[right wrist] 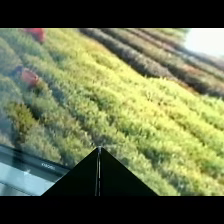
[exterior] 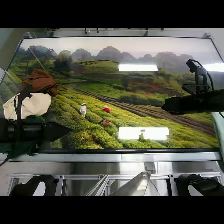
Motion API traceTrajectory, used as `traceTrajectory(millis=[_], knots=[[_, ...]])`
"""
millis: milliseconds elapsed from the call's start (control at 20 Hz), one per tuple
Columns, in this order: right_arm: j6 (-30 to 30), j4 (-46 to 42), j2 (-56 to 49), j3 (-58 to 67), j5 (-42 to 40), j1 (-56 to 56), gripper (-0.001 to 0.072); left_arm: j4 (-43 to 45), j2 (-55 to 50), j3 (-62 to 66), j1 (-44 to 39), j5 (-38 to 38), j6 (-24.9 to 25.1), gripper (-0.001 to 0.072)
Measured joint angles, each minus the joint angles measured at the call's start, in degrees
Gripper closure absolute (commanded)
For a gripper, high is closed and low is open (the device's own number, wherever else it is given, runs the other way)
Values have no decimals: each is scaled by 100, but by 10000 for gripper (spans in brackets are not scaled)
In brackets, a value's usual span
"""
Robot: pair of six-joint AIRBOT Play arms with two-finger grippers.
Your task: Fold the shirts.
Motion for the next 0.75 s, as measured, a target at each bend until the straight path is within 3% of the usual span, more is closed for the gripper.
traceTrajectory(millis=[750], knots=[[-42,323,195,-205,-61,144,693,24,476,-319,0,-13,-90,694]])
